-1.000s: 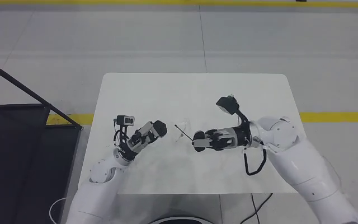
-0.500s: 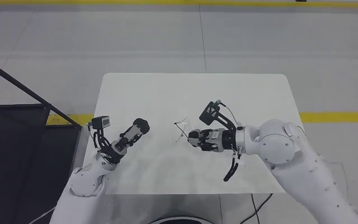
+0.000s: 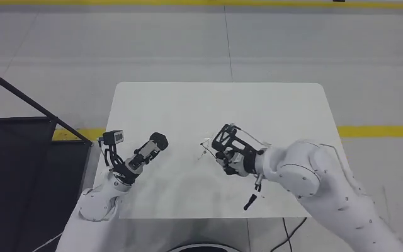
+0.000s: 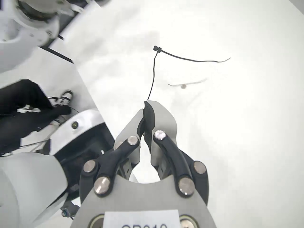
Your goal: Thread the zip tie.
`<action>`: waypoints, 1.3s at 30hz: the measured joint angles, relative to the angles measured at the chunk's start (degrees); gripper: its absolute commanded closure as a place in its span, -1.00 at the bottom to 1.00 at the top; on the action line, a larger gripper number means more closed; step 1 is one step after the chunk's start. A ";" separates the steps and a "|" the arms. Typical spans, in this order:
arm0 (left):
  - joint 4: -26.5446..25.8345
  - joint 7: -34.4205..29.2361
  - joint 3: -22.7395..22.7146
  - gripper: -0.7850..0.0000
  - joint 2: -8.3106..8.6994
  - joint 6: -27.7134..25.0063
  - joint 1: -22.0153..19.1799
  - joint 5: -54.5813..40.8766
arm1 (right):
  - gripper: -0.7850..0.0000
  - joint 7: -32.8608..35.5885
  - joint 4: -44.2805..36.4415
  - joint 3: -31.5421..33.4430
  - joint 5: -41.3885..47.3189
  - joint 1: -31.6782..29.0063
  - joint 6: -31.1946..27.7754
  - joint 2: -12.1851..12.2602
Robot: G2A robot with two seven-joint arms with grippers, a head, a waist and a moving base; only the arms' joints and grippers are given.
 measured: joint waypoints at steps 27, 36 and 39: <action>0.00 0.00 0.00 -1.00 0.00 0.00 0.00 0.00 | 1.00 17.85 22.28 -30.30 -21.05 20.83 13.32 -18.99; 0.00 0.00 0.00 -1.00 0.00 0.00 0.00 0.00 | 0.45 18.64 26.22 -29.88 -22.26 20.26 12.50 -21.39; 0.00 0.00 0.00 -1.00 0.00 0.00 0.00 0.00 | 0.44 18.33 27.12 -29.43 -22.60 19.87 12.04 -21.92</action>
